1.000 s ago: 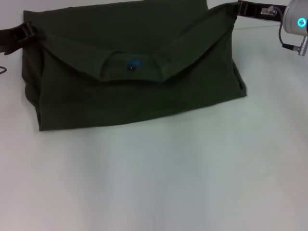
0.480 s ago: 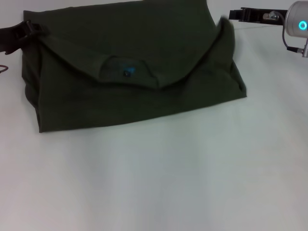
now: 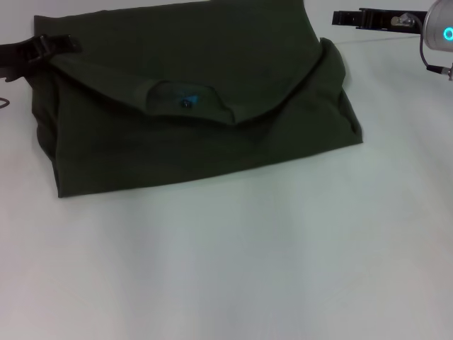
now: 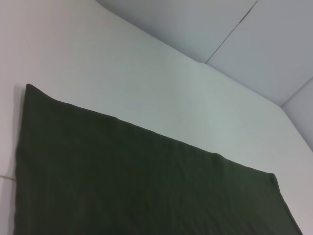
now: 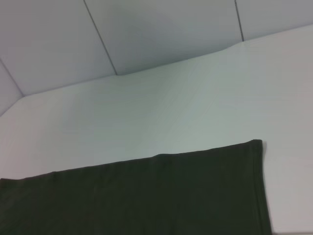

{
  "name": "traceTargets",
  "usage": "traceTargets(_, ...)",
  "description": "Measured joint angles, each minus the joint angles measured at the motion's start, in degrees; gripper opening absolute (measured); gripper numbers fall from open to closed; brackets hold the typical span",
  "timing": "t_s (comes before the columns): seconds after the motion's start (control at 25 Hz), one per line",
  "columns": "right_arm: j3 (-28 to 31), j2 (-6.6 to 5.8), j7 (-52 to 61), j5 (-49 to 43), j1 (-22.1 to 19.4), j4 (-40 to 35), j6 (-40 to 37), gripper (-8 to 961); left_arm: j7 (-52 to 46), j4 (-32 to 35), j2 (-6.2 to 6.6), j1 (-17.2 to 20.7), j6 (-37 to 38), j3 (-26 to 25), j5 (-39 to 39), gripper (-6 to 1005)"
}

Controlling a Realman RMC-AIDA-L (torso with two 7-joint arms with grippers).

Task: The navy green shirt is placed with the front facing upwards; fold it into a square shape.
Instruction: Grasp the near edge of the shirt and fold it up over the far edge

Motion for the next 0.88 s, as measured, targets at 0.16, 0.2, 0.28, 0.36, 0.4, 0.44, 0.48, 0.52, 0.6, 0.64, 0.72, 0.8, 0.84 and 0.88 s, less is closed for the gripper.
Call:
traceTargets(0.16, 0.0, 0.03, 0.1, 0.2, -0.4, 0.0, -0.8, 605, 0.4, 0.3, -0.19, 0.0, 0.0, 0.5, 0.0, 731)
traceTargets(0.2, 0.0, 0.04, 0.1, 0.2, -0.5, 0.0, -1.1, 635, 0.5, 0.5, -0.23, 0.0, -0.2, 0.8, 0.0, 772)
traceTargets(0.28, 0.0, 0.07, 0.1, 0.2, -0.6, 0.0, -1.6, 695, 0.6, 0.8, -0.37, -0.1, -0.8, 1.4, 0.0, 853)
traceTargets(0.36, 0.1, 0.19, 0.1, 0.2, -0.7, 0.0, -2.1, 730, 1.5, 0.9, -0.85, -0.1, -1.9, 1.4, -0.3, 935)
traceTargets(0.4, 0.2, 0.25, 0.1, 0.2, -0.7, -0.1, -2.2, 735, 2.1, 0.9, -1.17, -0.1, -2.5, 1.4, -0.4, 937)
traceTargets(0.44, 0.3, 0.32, 0.1, 0.2, -0.8, -0.1, -2.3, 740, 2.4, 0.9, -1.47, -0.1, -3.2, 1.5, -0.4, 939)
traceTargets(0.48, 0.3, 0.36, 0.1, 0.2, -0.9, -0.1, -2.3, 745, 2.7, 0.9, -1.9, -0.2, -4.5, 2.0, -0.5, 941)
traceTargets(0.52, 0.3, 0.38, 0.1, 0.2, -0.9, -0.1, -2.3, 750, 2.8, 1.0, -2.4, -0.2, -6.2, 2.7, -0.5, 943)
traceTargets(0.6, 0.4, 0.49, 0.1, 0.3, -1.1, -0.1, -2.3, 755, 3.6, 1.4, -3.37, -0.2, -9.9, 4.2, -0.7, 947)
traceTargets(0.64, 0.4, 0.56, 0.1, 0.3, -1.2, -0.1, -2.4, 755, 4.4, 1.9, -4.0, -0.4, -11.5, 5.2, -0.9, 947)
traceTargets(0.72, 0.3, 0.67, 0.1, 0.4, -1.3, -0.2, -2.4, 755, 5.1, 3.3, -4.31, -1.1, -12.4, 6.6, -0.8, 947)
traceTargets(0.8, 0.2, 0.67, 0.1, 0.4, -1.3, -0.2, -2.9, 755, 3.0, 5.6, -2.86, -2.3, -10.1, 7.7, -0.1, 947)
traceTargets(0.84, 0.2, 0.66, 0.1, 0.4, -1.3, -0.2, -3.2, 755, 0.7, 6.9, -1.5, -2.9, -7.9, 8.0, 0.3, 947)
traceTargets(0.88, 0.2, 0.6, 0.1, 0.4, -1.3, -0.3, -3.6, 755, -1.4, 7.5, -0.46, -3.0, -5.5, 8.3, 0.7, 947)
